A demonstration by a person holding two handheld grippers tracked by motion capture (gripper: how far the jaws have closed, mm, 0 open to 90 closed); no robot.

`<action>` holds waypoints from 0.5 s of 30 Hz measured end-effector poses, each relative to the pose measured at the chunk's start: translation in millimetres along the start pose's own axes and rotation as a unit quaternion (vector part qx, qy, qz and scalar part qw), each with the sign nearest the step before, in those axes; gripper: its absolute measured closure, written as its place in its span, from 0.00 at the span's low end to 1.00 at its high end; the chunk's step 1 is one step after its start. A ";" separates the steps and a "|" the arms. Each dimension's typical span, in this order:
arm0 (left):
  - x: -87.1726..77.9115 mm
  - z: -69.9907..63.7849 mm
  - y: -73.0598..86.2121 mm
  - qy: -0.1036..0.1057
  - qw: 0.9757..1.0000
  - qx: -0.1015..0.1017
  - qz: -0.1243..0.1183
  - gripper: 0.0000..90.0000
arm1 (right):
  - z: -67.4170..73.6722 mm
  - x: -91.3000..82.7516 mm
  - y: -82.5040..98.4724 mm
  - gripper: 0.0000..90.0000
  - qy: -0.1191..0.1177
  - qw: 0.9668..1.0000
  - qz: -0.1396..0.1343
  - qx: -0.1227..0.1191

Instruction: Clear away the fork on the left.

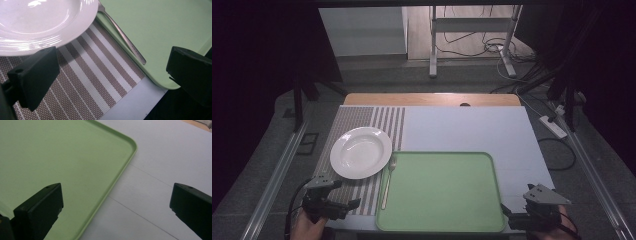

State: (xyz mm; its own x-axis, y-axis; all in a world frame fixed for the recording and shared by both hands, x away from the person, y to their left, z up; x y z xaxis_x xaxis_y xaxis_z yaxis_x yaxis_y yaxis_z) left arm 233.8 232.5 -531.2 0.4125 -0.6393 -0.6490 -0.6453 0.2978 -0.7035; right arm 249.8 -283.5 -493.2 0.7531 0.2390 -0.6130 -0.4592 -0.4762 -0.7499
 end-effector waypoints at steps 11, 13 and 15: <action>-8.6 -2.7 6.0 -0.008 1.000 0.001 -0.007 0.00 | 0.4 -0.6 0.0 0.00 0.000 1.000 0.000 0.000; -10.6 -3.4 7.3 -0.008 1.000 0.003 -0.010 0.00 | 0.3 -0.5 0.0 0.00 0.000 1.000 0.000 0.000; -11.9 -4.1 8.3 -0.007 1.000 0.004 -0.013 0.00 | 0.5 -0.5 0.0 0.00 0.001 1.000 0.001 0.000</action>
State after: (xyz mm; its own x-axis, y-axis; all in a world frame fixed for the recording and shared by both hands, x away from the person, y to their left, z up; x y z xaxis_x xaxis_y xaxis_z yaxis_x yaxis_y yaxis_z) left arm 221.0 239.7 -528.1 0.4377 -0.6364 -0.6352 -0.6297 0.2873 -0.7217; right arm 249.1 -283.2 -493.0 0.7531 0.2371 -0.6138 -0.4600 -0.4773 -0.7487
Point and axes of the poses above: each handheld gripper's, and its own axes: x roughly forward along the jaws, y roughly out of its underside, z roughly to its left, the point moved 6 cm from there along x, roughly forward along the jaws, and after that the axes turned 6 degrees about y, right-handed, at the moved point
